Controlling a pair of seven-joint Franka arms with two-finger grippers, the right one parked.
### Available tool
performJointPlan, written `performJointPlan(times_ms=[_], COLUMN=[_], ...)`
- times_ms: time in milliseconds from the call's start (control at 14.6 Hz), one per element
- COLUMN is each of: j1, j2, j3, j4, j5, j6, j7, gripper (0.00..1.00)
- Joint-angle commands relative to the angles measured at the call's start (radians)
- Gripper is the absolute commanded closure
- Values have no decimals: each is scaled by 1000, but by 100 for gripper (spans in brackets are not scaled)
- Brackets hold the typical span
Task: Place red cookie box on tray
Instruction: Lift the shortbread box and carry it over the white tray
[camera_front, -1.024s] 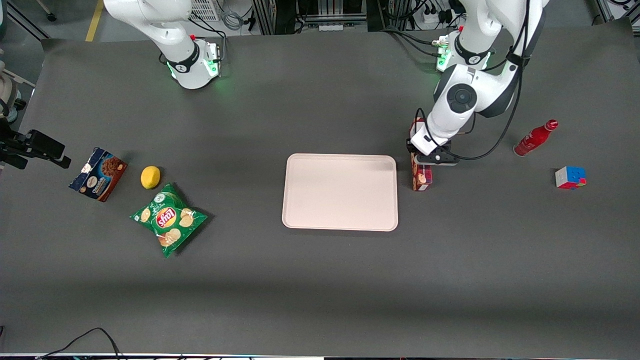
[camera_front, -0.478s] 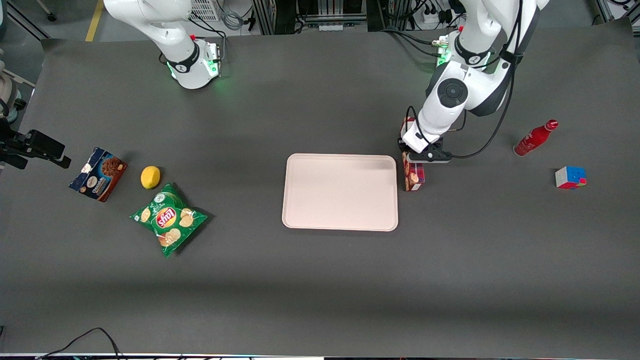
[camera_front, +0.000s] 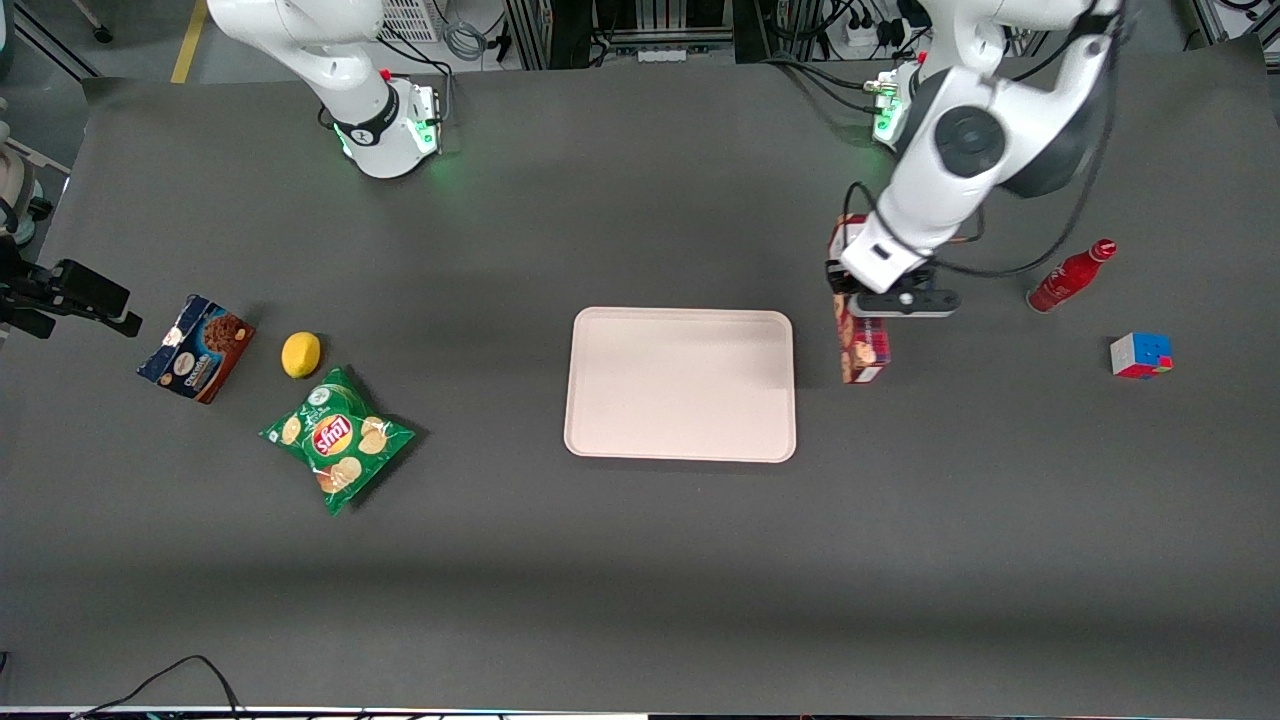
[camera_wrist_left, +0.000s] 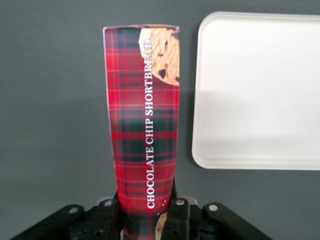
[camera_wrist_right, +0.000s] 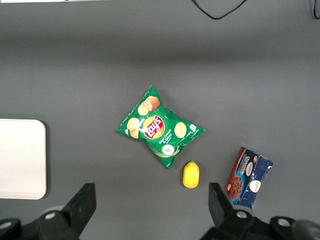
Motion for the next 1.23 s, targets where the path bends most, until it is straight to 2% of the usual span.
performJointPlan(times_ms=[0, 273, 478, 683, 956, 1161], j1=[0, 2, -9, -11, -11, -14], j2=[-3, -2, 22, 78, 164, 251], j3=[53, 54, 37, -66, -172, -203], j4=[228, 242, 243, 243, 243, 243], j5=[0, 0, -16, -25, -20, -10], j6=[-263, -261, -209, -114, 17, 118], j7=[41, 40, -40, -173, -261, -276], gripper=[100, 100, 100, 100, 100, 100])
